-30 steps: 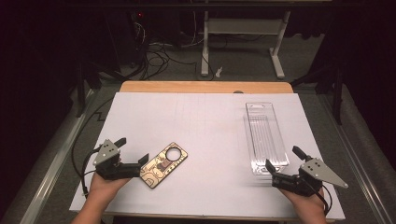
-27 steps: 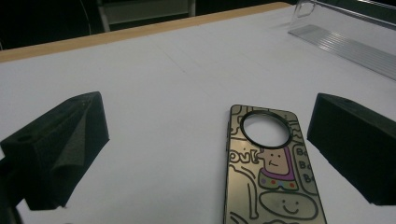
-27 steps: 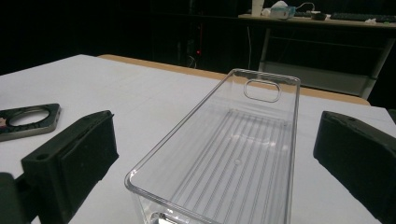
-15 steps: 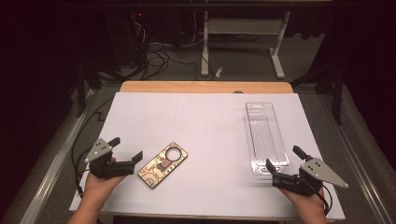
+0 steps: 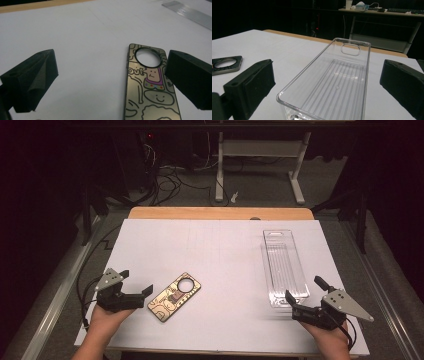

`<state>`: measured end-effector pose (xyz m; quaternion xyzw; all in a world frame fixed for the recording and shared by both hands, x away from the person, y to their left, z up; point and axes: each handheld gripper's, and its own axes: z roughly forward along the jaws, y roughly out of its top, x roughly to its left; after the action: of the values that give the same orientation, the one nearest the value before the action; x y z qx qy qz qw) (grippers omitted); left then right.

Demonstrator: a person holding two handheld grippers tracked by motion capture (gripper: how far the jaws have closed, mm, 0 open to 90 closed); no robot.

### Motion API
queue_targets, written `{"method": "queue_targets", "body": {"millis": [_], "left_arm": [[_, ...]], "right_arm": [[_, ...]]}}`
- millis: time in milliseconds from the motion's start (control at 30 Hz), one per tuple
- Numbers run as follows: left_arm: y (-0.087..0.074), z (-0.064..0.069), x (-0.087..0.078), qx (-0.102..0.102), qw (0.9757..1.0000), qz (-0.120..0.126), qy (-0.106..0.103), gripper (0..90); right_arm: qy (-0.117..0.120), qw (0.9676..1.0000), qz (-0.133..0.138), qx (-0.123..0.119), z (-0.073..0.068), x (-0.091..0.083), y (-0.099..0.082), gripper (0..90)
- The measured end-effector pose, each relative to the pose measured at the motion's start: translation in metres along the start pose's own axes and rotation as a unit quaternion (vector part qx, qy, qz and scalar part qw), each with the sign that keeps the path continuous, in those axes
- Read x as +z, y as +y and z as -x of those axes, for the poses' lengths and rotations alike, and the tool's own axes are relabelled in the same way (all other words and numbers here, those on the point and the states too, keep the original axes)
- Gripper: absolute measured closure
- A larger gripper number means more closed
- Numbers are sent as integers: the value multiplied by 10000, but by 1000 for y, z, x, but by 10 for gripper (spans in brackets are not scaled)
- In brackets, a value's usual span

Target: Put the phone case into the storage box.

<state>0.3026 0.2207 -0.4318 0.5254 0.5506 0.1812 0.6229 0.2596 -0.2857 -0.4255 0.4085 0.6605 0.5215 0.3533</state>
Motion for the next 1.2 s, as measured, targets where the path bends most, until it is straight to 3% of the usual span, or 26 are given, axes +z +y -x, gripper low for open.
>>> {"method": "queue_targets", "body": {"millis": [567,1200], "left_arm": [[-8,-3,8,-12,9980,-598,212,2],[-20,-6,14,-83,9920,-1186,425,2]], "right_arm": [[-11,10000,-27,16,1,1,-1,2],[21,10000,-69,31,1,3,-2,1]]}}
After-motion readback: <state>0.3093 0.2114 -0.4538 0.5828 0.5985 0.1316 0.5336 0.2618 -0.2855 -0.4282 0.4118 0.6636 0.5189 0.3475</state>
